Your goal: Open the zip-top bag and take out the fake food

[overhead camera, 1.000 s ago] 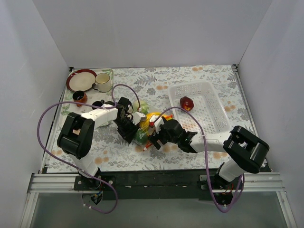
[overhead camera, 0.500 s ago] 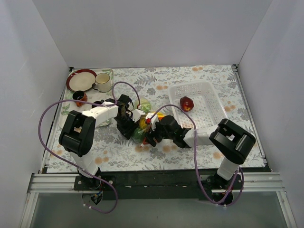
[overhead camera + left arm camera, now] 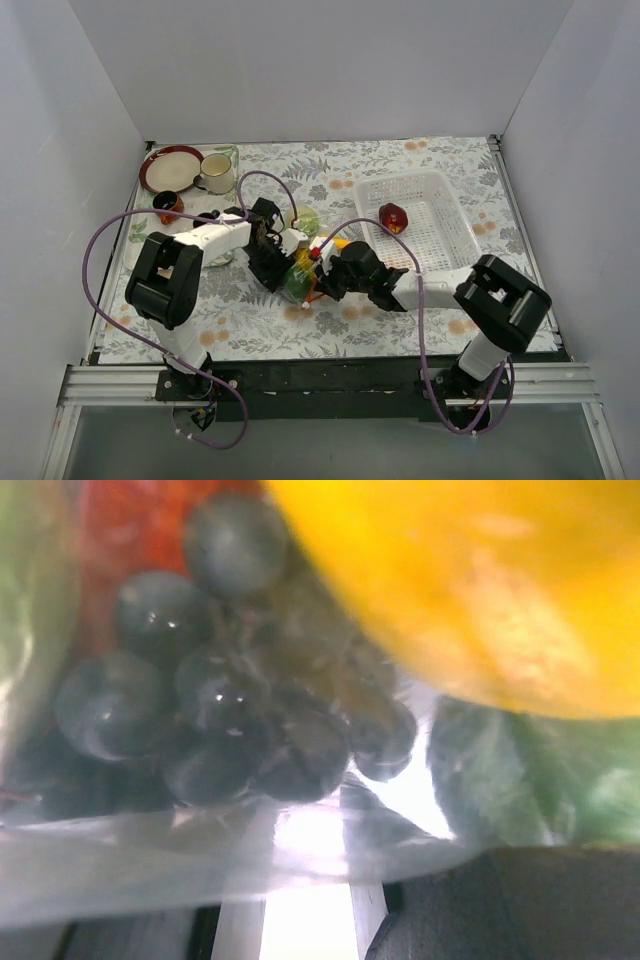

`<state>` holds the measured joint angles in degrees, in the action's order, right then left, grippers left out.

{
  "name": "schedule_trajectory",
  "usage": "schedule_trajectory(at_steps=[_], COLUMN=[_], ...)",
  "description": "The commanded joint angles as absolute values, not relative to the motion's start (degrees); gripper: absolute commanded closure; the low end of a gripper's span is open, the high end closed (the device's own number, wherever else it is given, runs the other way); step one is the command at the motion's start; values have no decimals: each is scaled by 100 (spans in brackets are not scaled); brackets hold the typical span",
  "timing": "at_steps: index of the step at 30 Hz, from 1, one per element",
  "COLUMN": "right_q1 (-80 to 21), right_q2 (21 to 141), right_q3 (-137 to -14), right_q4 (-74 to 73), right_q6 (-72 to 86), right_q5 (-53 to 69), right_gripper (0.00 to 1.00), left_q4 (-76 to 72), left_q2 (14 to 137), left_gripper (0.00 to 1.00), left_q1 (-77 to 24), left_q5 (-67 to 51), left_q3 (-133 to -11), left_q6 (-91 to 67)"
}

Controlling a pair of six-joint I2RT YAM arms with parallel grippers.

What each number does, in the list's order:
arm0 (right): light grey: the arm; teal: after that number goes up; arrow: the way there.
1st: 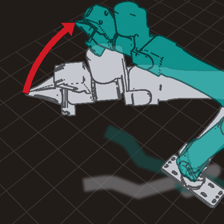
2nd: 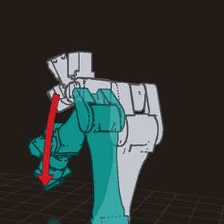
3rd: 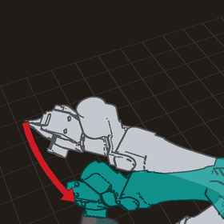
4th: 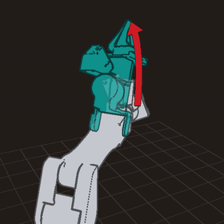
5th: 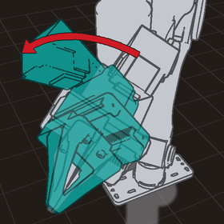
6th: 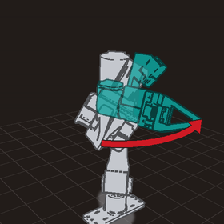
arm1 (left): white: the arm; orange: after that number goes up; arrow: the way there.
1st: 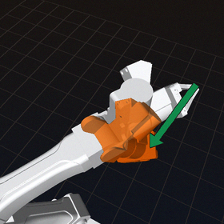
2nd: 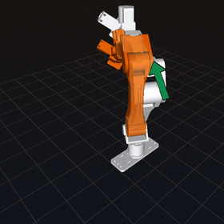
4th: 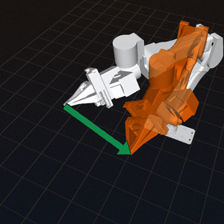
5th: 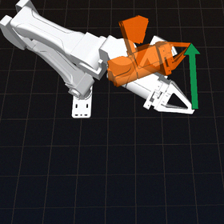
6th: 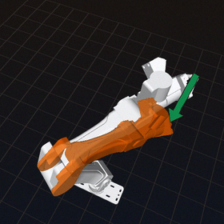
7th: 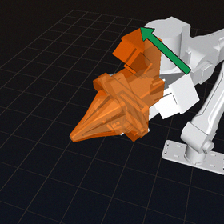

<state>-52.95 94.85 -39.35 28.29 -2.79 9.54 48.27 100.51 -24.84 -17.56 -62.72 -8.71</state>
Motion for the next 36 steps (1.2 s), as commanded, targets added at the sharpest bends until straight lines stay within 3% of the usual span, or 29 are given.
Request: schedule_trajectory(at_steps=[1,8,14,17,18,21,36], right_q1=[-5326,-5326,-5326,-5326,-5326,-5326,-5317], right_q2=[8334,6937,6908,7119,7189,7470,8085], right_q3=[-3762,-3349,-3401,-3542,-3568,-3709,-3630], right_q4=[2946,1522,1204,1125,1177,1213,1599], right_q6=[-237,-246,-211,-202,-202,-193,-176], right_q5=[932,958,758,572,545,422,465], right_gripper=[99,99,98,71,56,42,45], left_q4=[4772,4667,4641,4667,4667,4711,4799], left_q2=[10239,10441,10520,10486,10477,10450,10310], left_gripper=[69,69,69,69,69,69,70], left_q1=[-2602,-2593,-2593,-2593,-2593,-2593,-2593], left_q5=[-1529,-1327,-1345,-1380,-1380,-1380,-1301], left_q3=[-6178,-6214,-6310,-6328,-6328,-6354,-6381], left_q6=[-808,-861,-888,-905,-897,-879,-782])
